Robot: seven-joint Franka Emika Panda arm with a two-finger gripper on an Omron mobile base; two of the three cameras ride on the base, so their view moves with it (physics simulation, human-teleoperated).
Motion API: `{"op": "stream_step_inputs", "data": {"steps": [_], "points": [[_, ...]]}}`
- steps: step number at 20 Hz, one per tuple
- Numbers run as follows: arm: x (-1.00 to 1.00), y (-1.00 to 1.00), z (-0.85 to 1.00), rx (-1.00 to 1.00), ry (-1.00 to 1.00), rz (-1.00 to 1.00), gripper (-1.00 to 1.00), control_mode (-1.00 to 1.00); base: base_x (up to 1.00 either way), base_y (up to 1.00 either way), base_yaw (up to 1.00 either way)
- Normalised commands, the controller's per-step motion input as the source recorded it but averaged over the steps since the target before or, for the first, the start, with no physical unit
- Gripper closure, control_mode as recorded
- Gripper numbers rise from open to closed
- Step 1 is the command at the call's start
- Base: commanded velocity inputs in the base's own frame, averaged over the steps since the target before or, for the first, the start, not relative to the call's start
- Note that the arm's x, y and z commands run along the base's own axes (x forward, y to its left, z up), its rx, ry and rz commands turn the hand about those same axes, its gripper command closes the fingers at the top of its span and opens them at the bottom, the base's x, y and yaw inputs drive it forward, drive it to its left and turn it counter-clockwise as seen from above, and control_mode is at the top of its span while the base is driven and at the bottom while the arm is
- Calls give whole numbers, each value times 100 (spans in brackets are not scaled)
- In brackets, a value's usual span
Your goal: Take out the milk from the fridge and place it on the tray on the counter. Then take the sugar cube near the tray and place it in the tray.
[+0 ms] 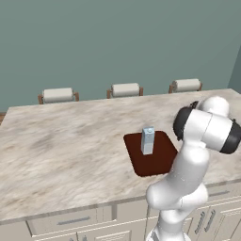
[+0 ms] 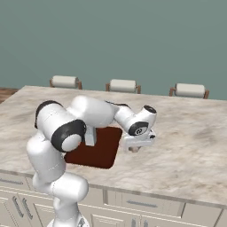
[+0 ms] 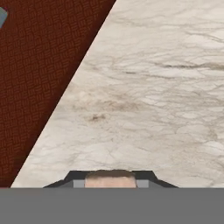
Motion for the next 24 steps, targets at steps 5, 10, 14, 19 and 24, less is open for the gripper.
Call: {"op": "stream_step_inputs", "data": {"steps": [5,10,14,19,24], "points": [[-45,97,36,-1,0,0,100,-100,0,0,0],[-47,100,5,-9,-5,0,100,-100,0,0,0],[-24,95,0,-15,-12,0,100,-100,0,0,0],[1,29,-5,-8,-5,0,100,-100,0,0,0],[11,0,-29,-6,-1,0,100,-100,0,0,0]]}}
